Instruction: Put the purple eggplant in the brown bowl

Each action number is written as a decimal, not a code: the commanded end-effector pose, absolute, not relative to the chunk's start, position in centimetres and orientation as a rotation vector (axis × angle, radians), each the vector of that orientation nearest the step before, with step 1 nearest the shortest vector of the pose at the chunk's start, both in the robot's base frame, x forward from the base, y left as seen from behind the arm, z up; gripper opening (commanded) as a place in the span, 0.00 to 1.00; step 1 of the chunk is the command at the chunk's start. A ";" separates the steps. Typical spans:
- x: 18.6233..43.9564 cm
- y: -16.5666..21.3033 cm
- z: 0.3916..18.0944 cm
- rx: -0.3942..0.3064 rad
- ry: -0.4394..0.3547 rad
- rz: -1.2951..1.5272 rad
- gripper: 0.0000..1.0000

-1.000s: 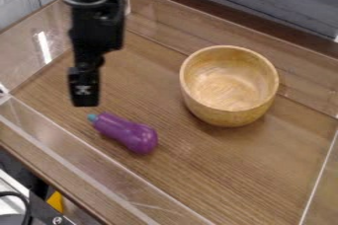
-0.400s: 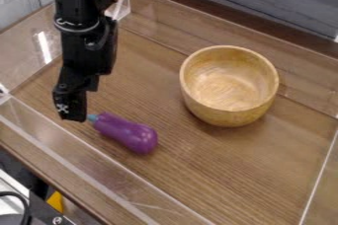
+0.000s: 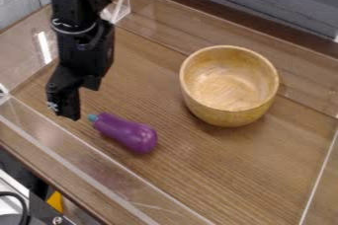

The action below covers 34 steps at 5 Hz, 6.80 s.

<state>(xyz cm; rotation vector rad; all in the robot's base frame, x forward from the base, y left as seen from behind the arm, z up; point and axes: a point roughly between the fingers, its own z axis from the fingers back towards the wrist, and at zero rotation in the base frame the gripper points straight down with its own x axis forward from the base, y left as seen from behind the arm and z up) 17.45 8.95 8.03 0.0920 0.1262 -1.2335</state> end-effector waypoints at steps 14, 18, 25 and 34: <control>19.9 4.9 2.5 0.095 0.045 -1.277 0.00; 20.0 4.5 5.2 0.080 0.011 -1.303 0.00; 22.9 1.8 5.6 0.124 -0.032 -1.305 0.00; 25.9 -1.9 10.5 0.119 -0.056 -0.663 0.00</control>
